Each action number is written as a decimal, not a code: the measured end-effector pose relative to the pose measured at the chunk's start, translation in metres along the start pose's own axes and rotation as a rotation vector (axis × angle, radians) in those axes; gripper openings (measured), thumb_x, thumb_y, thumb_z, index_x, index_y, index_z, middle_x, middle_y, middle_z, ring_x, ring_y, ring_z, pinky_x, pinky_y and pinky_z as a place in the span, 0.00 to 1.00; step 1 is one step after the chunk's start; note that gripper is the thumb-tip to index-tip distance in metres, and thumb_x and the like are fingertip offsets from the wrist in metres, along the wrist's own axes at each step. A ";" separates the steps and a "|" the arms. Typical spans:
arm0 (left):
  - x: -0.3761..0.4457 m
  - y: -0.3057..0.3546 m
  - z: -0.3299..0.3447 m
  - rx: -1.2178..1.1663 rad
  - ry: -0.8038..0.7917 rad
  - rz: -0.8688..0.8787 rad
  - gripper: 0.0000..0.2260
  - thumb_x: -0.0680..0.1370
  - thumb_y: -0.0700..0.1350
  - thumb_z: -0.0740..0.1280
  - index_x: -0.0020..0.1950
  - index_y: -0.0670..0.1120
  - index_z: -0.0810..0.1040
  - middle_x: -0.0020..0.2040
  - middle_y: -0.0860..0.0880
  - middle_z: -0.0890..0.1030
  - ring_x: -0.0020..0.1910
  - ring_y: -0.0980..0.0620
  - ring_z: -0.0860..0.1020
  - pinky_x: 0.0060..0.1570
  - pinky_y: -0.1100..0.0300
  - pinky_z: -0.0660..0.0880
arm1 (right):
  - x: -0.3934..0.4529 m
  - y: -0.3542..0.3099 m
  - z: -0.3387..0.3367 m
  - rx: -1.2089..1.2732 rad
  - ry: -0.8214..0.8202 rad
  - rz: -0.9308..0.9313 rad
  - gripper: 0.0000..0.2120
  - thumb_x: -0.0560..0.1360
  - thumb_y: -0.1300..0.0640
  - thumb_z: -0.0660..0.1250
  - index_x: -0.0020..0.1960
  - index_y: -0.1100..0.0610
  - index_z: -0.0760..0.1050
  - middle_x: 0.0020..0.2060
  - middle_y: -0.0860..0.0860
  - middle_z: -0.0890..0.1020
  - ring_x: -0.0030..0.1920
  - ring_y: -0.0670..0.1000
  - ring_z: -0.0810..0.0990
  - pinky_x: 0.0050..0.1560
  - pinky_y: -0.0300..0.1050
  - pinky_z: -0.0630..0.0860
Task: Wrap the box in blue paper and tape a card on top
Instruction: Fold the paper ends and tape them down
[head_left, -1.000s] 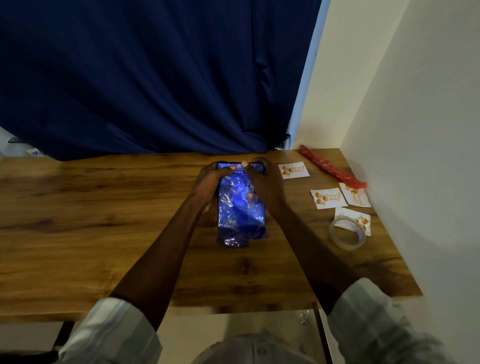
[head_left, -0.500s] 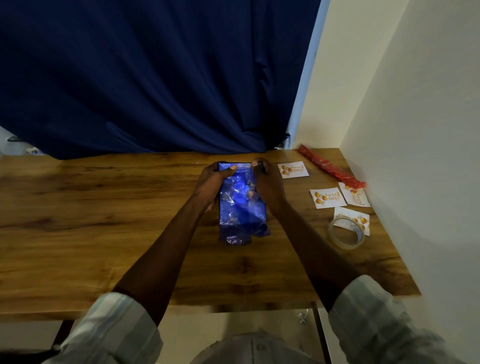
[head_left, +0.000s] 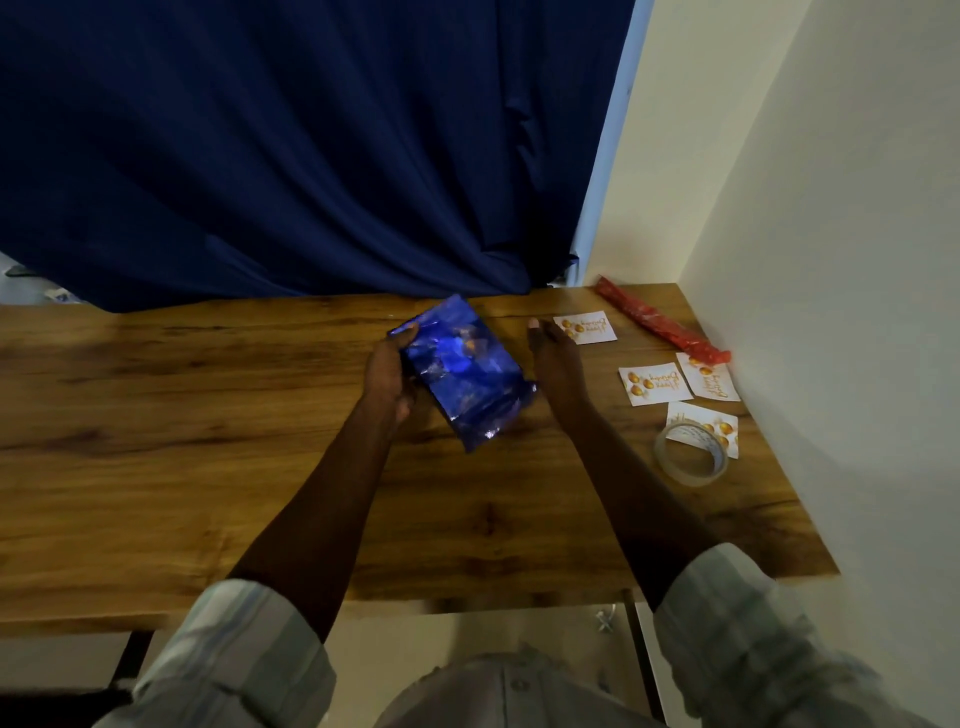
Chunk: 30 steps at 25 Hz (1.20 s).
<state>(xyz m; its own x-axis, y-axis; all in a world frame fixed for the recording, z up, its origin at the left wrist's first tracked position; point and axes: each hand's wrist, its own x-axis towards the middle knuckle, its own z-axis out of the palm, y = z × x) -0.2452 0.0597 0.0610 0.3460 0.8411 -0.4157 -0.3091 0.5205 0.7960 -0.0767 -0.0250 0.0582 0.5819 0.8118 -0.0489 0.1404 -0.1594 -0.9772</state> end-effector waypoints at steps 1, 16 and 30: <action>0.003 -0.001 -0.009 -0.031 0.054 -0.001 0.13 0.77 0.46 0.66 0.59 0.43 0.78 0.53 0.42 0.83 0.48 0.45 0.82 0.45 0.51 0.79 | -0.001 0.005 -0.004 0.038 -0.057 0.048 0.11 0.83 0.57 0.55 0.48 0.54 0.76 0.42 0.49 0.78 0.42 0.46 0.77 0.41 0.40 0.71; 0.009 0.002 -0.022 0.081 0.154 -0.172 0.14 0.79 0.46 0.62 0.63 0.43 0.75 0.53 0.42 0.82 0.48 0.44 0.82 0.39 0.51 0.79 | -0.029 0.033 -0.009 0.064 -0.600 0.072 0.14 0.71 0.62 0.72 0.56 0.58 0.75 0.54 0.58 0.80 0.54 0.57 0.81 0.56 0.54 0.78; 0.041 0.005 0.004 0.089 0.135 -0.157 0.11 0.79 0.44 0.62 0.59 0.42 0.76 0.46 0.43 0.82 0.43 0.46 0.82 0.34 0.54 0.79 | -0.053 0.040 0.006 -0.489 0.050 -0.532 0.06 0.76 0.64 0.63 0.53 0.59 0.73 0.52 0.54 0.74 0.45 0.45 0.72 0.39 0.33 0.66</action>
<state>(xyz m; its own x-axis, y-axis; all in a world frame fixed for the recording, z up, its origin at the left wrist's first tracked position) -0.2292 0.0960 0.0504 0.2605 0.7658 -0.5880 -0.1795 0.6368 0.7498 -0.1070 -0.0707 0.0206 0.3691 0.8249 0.4282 0.7501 0.0076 -0.6612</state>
